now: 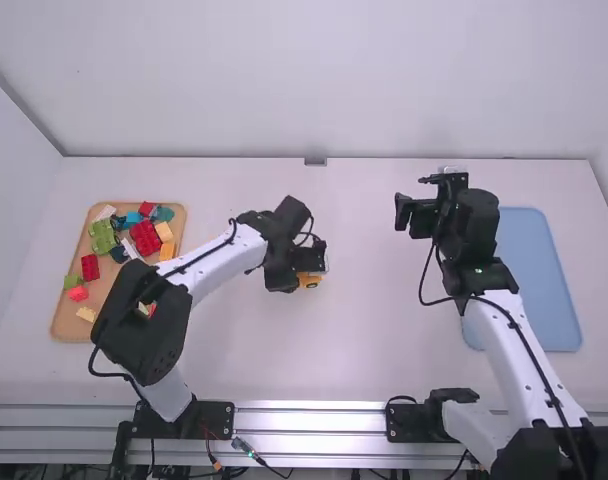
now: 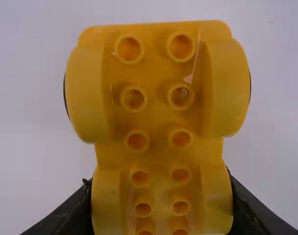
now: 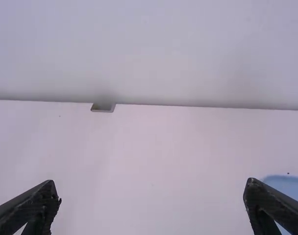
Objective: Assemble lego blocks to make yellow taxi
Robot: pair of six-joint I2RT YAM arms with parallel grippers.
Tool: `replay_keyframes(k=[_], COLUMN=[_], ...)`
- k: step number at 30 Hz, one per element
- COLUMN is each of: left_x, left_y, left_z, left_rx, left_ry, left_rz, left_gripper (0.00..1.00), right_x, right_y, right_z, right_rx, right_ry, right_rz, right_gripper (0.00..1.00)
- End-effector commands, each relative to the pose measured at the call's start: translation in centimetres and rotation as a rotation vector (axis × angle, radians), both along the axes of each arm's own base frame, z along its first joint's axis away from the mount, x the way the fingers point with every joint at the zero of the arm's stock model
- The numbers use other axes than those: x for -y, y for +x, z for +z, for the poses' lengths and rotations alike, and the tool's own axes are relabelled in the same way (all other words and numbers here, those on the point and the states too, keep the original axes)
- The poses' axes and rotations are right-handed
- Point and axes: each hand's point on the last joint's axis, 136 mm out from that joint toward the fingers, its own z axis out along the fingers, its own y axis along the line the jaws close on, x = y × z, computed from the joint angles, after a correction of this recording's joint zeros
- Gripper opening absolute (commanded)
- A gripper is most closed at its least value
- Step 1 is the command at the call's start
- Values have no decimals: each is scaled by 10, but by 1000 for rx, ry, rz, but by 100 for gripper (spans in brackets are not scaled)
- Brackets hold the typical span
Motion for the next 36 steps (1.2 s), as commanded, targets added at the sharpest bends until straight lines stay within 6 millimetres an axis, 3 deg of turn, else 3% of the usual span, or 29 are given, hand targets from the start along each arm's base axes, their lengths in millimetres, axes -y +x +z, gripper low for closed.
replay_keyframes(k=[1, 5, 11, 18, 24, 26, 27, 33, 36], left_x=[1, 8, 23, 19, 12, 11, 12, 12, 13], left_y=[-15, -24, -40, -45, -37, -37, -35, -20, -13], left_z=[-19, -35, -43, -62, -69, -69, -69, -62, -42], left_rx=[-7, 0, -64, -113, -102, -98, -93, -35, -36], left_ry=[69, 63, -47, -19, 17, 21, 18, 43, 54], left_rz=[-131, -161, -183, -164, -88, -88, -88, -79, -75], left_gripper=[3, 3, 14, 17, 19, 42, 99, 99, 99], right_x=[8, 12, 12, 12, 12, 12, 12, 12, 12], right_y=[7, 7, 7, 7, 7, 7, 7, 7, 8], right_z=[17, 17, 18, 17, 18, 18, 18, 18, 19], right_rx=[23, 23, 24, 24, 24, 24, 24, 25, 32], right_ry=[52, 53, 52, 52, 52, 53, 52, 52, 54], right_rz=[-41, -53, -51, -51, -51, -51, -52, -52, -51], right_gripper=[99, 99, 99, 99, 99, 99, 99, 99, 99])
